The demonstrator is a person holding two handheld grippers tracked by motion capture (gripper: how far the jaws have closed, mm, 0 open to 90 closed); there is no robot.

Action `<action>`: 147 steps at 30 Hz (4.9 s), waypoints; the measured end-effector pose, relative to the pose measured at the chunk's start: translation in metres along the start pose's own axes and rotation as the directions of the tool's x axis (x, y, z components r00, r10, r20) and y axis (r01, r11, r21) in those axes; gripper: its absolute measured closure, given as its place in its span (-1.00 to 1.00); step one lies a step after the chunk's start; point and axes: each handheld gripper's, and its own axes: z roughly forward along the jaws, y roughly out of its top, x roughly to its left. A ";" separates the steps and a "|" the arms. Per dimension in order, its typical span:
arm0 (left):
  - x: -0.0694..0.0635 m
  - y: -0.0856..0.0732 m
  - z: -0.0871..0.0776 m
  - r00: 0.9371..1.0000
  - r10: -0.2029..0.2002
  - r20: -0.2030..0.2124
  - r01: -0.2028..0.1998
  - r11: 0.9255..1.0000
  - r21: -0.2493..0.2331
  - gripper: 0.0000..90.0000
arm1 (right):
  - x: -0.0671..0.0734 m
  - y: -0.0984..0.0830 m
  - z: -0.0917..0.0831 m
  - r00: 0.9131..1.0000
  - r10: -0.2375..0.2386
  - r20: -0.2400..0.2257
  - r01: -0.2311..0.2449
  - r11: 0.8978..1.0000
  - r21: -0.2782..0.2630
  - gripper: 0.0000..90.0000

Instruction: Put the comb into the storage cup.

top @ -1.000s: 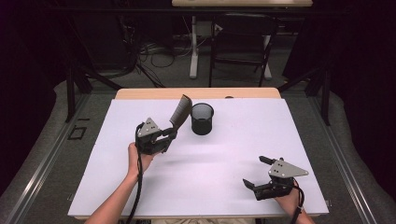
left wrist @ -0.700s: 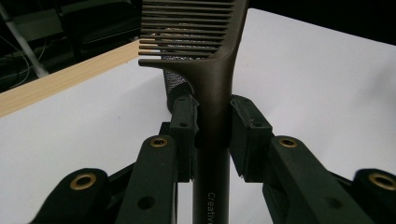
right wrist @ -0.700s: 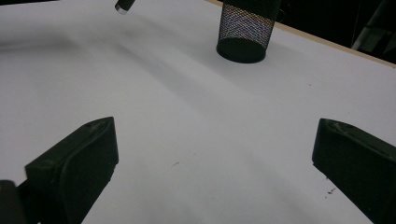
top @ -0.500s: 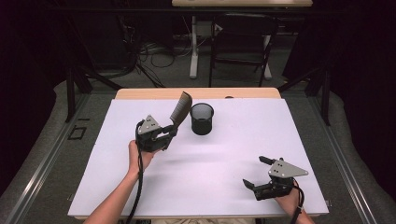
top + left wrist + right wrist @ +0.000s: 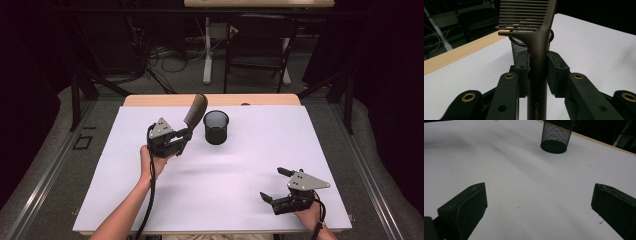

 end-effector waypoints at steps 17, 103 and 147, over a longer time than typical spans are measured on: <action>0.001 0.019 0.007 1.000 -0.004 0.000 0.004 0.999 -0.037 0.61 | 0.000 0.000 0.000 1.000 -0.001 0.002 0.001 1.000 0.000 -1.00; 0.015 0.063 0.046 0.998 -0.040 -0.050 0.031 0.987 -0.160 0.61 | -0.002 -0.001 0.001 1.000 0.007 0.001 -0.008 1.000 0.011 -1.00; 0.010 0.075 0.068 0.999 -0.038 -0.031 0.030 0.973 -0.230 0.61 | -0.002 -0.001 0.001 1.000 0.006 -0.008 -0.006 1.000 0.015 -1.00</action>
